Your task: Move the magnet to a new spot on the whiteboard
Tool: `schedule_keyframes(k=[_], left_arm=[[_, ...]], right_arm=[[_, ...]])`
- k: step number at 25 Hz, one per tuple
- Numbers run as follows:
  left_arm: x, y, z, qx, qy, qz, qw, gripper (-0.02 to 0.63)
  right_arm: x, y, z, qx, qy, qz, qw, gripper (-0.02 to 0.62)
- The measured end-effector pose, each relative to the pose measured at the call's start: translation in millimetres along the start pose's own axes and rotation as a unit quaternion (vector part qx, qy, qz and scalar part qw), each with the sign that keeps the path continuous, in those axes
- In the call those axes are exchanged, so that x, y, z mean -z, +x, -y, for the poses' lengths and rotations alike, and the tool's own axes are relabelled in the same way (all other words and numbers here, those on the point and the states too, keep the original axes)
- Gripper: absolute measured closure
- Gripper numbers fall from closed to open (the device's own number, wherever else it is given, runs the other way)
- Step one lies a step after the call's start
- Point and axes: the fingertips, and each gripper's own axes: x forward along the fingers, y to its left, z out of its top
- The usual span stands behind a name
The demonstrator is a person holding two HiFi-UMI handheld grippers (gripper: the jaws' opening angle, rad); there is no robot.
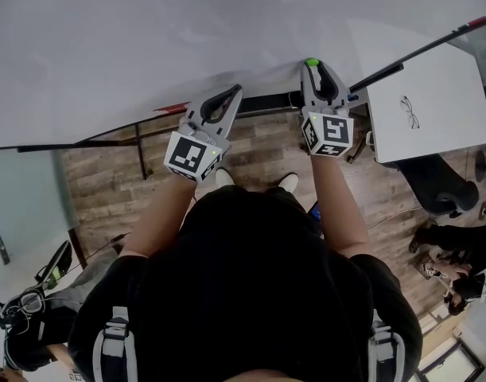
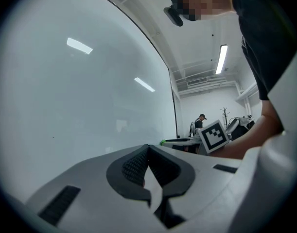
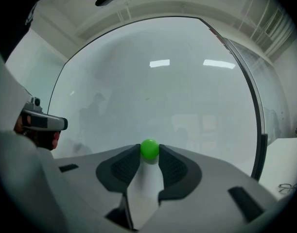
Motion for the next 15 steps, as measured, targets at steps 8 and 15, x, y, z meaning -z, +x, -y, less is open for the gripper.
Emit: schedule_keyframes(k=[8,15], left_arm=[[-7,-9,2,-0.020,0.006,0.007,0.9998,0.601],[-17,-27,5,-0.040,0.013,0.008,0.9991,0.601]], right_arm=[[-24,-22,-18,-0.054,-0.002,0.021,0.998,0.479],[-60,-53,-45,-0.124,0.001,0.059,0.991,0.479]])
